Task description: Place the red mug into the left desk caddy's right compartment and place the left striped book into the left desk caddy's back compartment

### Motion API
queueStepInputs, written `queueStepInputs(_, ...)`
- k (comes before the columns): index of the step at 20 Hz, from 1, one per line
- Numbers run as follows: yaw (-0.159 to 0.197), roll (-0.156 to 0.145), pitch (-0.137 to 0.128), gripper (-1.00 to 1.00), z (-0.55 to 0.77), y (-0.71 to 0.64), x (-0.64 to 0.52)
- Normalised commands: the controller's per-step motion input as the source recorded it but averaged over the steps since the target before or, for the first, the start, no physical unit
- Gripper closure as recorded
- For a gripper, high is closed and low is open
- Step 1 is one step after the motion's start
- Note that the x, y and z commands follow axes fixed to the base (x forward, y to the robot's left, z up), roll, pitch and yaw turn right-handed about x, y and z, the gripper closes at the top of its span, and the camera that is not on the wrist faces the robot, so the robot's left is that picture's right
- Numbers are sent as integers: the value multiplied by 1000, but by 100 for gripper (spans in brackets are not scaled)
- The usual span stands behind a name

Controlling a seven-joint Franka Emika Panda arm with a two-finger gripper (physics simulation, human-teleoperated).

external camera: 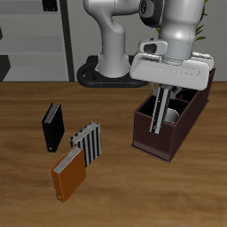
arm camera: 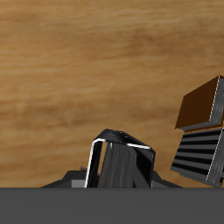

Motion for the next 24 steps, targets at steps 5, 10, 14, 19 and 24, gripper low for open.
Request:
queueStepInputs(5,-31,-44,-12,100,258,85,-395)
queueStepInputs(10,-55,-3,1,100,240,190,-435)
queueStepInputs(14,-56,-1,-28,100,227,227,-466)
queueStepInputs(19,-60,9,-39,100,113,209,-300)
queueStepInputs(24,-33,-35,-29,100,-55,234,-269)
